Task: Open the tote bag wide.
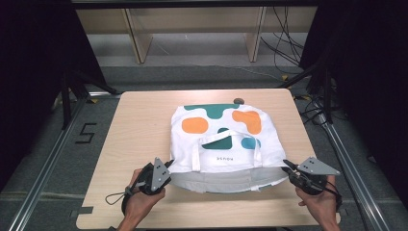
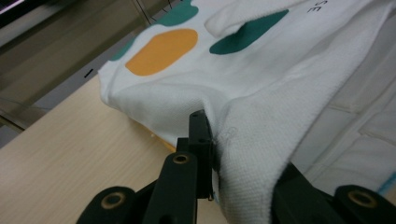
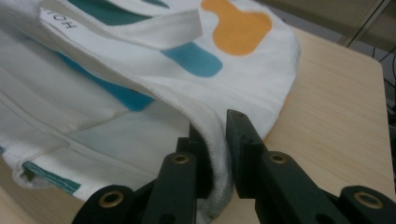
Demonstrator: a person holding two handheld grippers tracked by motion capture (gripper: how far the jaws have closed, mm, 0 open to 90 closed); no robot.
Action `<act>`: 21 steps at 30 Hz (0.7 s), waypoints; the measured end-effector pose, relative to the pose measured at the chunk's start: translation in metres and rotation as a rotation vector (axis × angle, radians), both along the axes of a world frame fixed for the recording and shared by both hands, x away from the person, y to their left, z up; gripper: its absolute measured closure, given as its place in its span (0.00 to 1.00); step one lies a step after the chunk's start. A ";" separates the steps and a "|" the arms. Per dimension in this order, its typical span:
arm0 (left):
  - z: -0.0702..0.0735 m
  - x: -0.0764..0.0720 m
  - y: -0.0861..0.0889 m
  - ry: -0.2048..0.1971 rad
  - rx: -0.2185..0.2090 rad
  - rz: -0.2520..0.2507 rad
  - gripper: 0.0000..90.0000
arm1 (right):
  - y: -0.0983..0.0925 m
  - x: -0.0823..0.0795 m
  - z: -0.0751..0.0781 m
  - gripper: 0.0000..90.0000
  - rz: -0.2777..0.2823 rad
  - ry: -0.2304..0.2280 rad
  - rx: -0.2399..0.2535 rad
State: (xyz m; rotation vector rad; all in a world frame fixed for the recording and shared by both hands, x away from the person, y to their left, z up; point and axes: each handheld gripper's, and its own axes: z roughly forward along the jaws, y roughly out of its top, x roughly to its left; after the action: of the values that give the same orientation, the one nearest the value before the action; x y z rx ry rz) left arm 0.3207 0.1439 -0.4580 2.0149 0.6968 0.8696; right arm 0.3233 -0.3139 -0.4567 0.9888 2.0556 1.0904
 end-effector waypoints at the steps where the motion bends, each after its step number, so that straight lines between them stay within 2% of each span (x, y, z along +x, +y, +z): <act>1: 0.005 0.001 0.001 -0.023 -0.002 -0.014 0.92 | 0.001 -0.001 0.004 0.91 0.009 -0.013 0.002; 2: 0.008 0.001 0.002 -0.033 -0.009 -0.010 0.92 | 0.004 -0.003 0.008 0.92 -0.007 -0.033 0.023; 3: 0.012 0.001 0.003 -0.047 -0.020 -0.004 0.92 | 0.003 -0.002 0.012 0.92 0.011 -0.055 0.008; 4: 0.018 0.001 0.004 -0.072 -0.016 -0.004 0.93 | 0.005 -0.003 0.021 0.93 0.022 -0.087 0.018; 6: 0.026 0.001 0.005 -0.092 -0.028 0.001 0.93 | 0.006 -0.003 0.025 0.93 0.030 -0.097 0.019; 7: 0.029 0.002 0.005 -0.101 -0.035 0.004 0.93 | 0.008 -0.005 0.027 0.93 0.018 -0.092 0.038; 9: 0.036 0.003 0.006 -0.122 -0.035 0.002 0.94 | 0.008 -0.004 0.033 0.93 0.028 -0.115 0.043; 10: 0.040 0.002 0.006 -0.135 -0.038 0.005 0.94 | 0.007 -0.004 0.040 0.94 0.039 -0.143 0.037; 11: 0.043 0.003 0.007 -0.145 -0.042 0.003 0.94 | 0.007 -0.004 0.040 0.94 0.039 -0.143 0.037; 13: 0.051 0.003 0.007 -0.165 -0.050 0.001 0.94 | 0.009 -0.004 0.053 0.94 0.039 -0.159 0.073; 14: 0.055 0.004 0.008 -0.175 -0.056 0.001 0.94 | 0.009 -0.003 0.058 0.94 0.048 -0.186 0.068; 15: 0.060 0.004 0.008 -0.187 -0.055 0.005 0.94 | 0.009 -0.003 0.058 0.94 0.048 -0.186 0.068; 16: 0.064 0.004 0.009 -0.196 -0.063 0.006 0.94 | 0.010 -0.002 0.069 0.95 0.057 -0.208 0.085; 17: 0.068 0.005 0.010 -0.205 -0.068 0.008 0.94 | 0.011 -0.003 0.074 0.95 0.056 -0.199 0.098; 18: 0.072 0.005 0.011 -0.215 -0.078 0.011 0.94 | 0.011 -0.003 0.074 0.95 0.056 -0.199 0.098; 19: 0.075 0.006 0.011 -0.223 -0.085 0.013 0.95 | 0.012 -0.002 0.084 0.95 0.075 -0.230 0.096; 20: 0.080 0.006 0.013 -0.231 -0.102 0.017 0.95 | 0.013 -0.003 0.090 0.96 0.076 -0.243 0.089; 21: 0.084 0.006 0.014 -0.237 -0.117 0.017 0.95 | 0.013 -0.003 0.090 0.96 0.076 -0.243 0.089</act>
State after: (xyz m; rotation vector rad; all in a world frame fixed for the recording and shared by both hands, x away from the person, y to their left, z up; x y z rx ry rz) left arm 0.3266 0.1577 -0.3736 1.7692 0.6169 1.0334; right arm 0.3205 -0.3005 -0.3669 0.7827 1.8742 1.2839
